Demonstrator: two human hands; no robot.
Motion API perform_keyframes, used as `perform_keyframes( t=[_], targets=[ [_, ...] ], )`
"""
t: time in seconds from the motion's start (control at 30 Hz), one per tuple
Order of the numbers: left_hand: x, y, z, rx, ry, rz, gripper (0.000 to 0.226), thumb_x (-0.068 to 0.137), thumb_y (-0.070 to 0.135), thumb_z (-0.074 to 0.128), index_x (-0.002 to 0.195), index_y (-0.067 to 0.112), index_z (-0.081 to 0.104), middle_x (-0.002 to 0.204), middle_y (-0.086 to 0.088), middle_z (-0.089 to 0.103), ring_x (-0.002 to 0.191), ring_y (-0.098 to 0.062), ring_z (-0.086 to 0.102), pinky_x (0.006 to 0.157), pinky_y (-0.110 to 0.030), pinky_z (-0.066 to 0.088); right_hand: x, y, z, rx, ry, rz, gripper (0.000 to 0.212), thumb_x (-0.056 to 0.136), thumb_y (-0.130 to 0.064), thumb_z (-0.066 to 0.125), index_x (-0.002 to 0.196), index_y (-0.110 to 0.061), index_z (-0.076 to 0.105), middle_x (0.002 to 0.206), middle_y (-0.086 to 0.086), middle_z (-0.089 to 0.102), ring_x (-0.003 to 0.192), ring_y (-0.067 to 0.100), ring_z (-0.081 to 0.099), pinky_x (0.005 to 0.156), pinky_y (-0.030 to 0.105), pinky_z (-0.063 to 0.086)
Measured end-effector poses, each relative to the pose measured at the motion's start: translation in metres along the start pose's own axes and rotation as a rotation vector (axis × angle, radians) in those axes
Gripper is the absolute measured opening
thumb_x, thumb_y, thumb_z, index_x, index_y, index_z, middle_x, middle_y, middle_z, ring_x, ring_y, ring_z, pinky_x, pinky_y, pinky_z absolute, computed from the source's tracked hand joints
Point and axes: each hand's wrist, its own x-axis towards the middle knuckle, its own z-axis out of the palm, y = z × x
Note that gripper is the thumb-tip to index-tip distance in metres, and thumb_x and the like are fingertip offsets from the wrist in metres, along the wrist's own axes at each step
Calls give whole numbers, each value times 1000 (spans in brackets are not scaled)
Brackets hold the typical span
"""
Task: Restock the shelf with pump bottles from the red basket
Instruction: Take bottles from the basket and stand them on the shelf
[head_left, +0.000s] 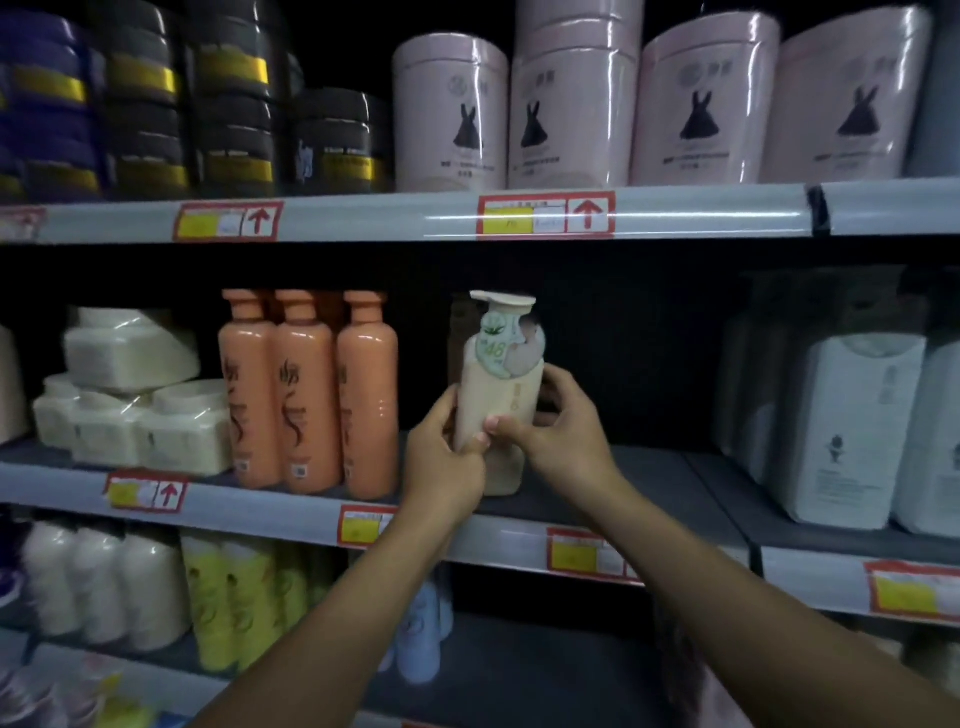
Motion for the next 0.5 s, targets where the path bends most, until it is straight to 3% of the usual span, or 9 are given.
perform_keyframes(
  t=[0.07,0.13,0.23,0.3,0.43,0.5],
  targets=[
    [9,-9,4,32,47,-42,54,94,3,61,124,47,61,116,12,71,111,-13,68,96,-36,57,12,8,11,-43,-2,27,68,82,-14,85,141,-18,52,129,2,66,113,18,68,92,37,60],
    [14,-14,6,49,74,-54,51,96,8,59,135,40,58,122,7,71,113,-15,67,98,-41,57,20,13,21,-76,7,51,66,83,-19,84,140,-17,52,126,0,66,113,16,66,91,36,60],
    [21,-17,6,103,90,-54,49,99,8,54,142,31,53,127,3,68,114,-14,65,95,-31,56,26,18,32,-98,32,48,49,86,-18,82,126,-22,54,106,-11,59,101,8,61,68,14,51],
    [24,-18,7,123,98,-72,49,99,8,51,142,31,52,128,4,67,114,-15,64,91,-28,55,28,22,38,-84,48,55,42,86,-17,82,114,-25,52,100,-15,57,99,8,61,63,10,46],
    [31,-19,11,196,127,-113,57,92,20,57,147,30,44,132,-1,63,117,-22,63,94,-37,56,30,24,49,-64,102,76,55,82,-16,85,128,-15,56,111,-6,61,102,10,62,78,19,54],
    [32,-19,13,240,129,-119,62,90,25,60,149,26,41,134,-3,61,119,-24,62,85,-28,56,30,24,51,-55,138,92,63,79,-17,88,133,-12,56,115,-2,63,103,11,62,81,21,54]
  ],
)
